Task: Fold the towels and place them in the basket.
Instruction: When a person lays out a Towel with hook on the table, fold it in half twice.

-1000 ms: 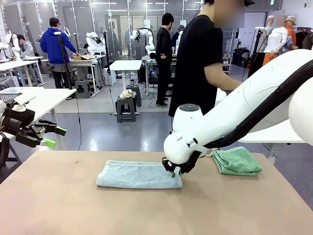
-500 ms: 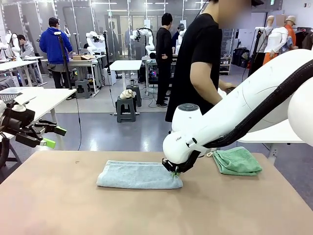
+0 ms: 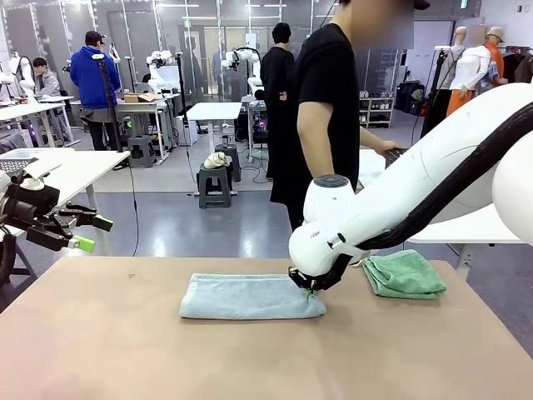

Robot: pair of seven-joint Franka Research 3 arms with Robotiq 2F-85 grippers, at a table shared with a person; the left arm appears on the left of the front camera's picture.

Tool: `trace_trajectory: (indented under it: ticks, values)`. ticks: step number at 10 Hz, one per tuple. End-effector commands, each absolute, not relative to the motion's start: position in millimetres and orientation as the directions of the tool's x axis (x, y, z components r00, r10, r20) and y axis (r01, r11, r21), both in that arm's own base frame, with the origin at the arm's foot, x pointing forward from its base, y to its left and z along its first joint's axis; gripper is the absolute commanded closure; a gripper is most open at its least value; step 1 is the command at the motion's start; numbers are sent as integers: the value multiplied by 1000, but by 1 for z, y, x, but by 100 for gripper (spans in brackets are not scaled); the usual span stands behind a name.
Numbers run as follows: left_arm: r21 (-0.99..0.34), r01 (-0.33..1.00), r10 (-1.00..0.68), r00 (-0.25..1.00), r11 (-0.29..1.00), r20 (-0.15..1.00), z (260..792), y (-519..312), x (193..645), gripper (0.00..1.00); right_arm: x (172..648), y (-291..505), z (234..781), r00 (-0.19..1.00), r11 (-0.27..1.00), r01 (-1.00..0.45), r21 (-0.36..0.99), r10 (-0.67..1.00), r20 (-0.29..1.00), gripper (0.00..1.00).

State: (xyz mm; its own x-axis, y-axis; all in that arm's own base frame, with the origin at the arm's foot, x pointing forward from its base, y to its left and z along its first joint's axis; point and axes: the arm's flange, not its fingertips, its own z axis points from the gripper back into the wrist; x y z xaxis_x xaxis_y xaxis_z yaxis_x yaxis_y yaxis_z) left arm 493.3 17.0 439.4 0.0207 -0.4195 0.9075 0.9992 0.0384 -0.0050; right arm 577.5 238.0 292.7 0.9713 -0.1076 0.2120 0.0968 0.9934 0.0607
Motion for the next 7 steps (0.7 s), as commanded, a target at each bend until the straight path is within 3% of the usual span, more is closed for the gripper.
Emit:
trace_trajectory:
  ticks: [1,7]
  values:
    - [-1,999,-422,19,41,906,440,17,493,0,576,214,291,963,996,87,25,-91,253,100]
    - [-1,999,-422,19,41,906,440,17,493,0,576,192,314,955,995,94,23,-97,281,100]
